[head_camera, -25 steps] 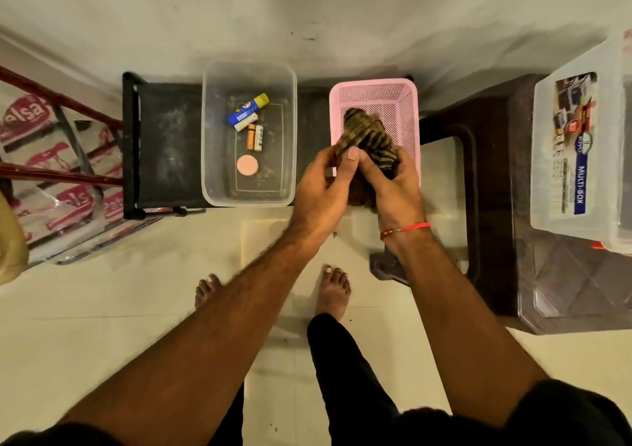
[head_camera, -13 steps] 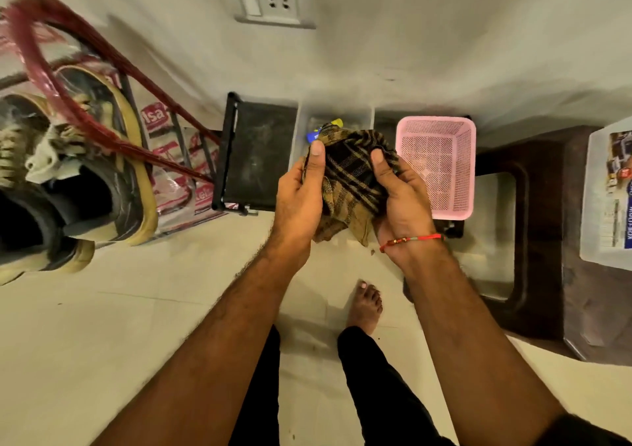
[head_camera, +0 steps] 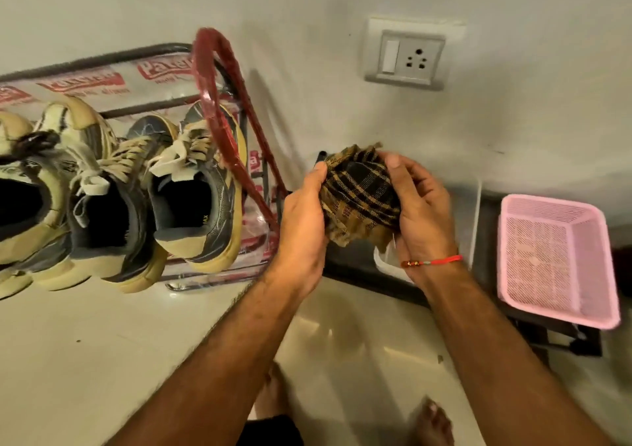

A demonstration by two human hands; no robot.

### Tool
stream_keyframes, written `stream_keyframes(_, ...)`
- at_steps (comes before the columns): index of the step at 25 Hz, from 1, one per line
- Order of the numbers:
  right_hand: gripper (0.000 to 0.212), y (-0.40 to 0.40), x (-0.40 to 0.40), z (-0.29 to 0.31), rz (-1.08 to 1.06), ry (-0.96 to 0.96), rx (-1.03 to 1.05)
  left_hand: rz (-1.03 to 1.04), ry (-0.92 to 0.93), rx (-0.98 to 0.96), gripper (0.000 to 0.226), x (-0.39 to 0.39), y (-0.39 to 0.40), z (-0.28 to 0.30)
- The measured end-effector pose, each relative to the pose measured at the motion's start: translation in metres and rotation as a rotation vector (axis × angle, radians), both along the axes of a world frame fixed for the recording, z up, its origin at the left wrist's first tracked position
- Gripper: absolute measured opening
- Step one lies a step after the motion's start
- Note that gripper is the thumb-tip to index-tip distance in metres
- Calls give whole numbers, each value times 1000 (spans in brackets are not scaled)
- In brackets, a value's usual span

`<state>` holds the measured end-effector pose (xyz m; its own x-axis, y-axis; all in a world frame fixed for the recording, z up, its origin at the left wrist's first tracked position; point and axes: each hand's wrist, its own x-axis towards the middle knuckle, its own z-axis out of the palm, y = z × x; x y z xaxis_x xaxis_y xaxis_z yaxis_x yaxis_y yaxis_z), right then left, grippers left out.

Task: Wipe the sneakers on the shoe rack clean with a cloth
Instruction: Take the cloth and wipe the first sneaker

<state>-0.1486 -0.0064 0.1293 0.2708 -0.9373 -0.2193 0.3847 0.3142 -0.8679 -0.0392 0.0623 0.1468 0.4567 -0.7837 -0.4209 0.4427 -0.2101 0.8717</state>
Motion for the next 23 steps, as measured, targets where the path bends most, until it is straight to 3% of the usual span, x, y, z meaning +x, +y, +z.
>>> stream_keyframes(5,47,4,27,-19,244,143,-380,55,-80,-131,44,36,15,-22)
stream_keyframes(8,48,27,32,-11,206,203,-490,-3,-231,-191,38,47,45,-16)
stream_keyframes(11,47,58,31,3,72,108,-362,-4,-579,-214,28,55,80,-5)
stream_keyframes(14,49,80,24,15,41,-38,-160,180,-1017,-225,17,67,108,7)
stream_keyframes(16,43,93,23,25,52,-113,-89,279,-1281,-158,19,84,122,8)
stream_keyframes(20,40,115,26,39,35,-139,-7,91,-1578,269,34,94,127,10)
stream_keyframes(22,42,121,23,43,24,-158,21,14,-1559,370,38,98,114,20)
stream_keyframes(23,43,122,21,45,23,-164,27,-5,-1444,423,41,103,106,28)
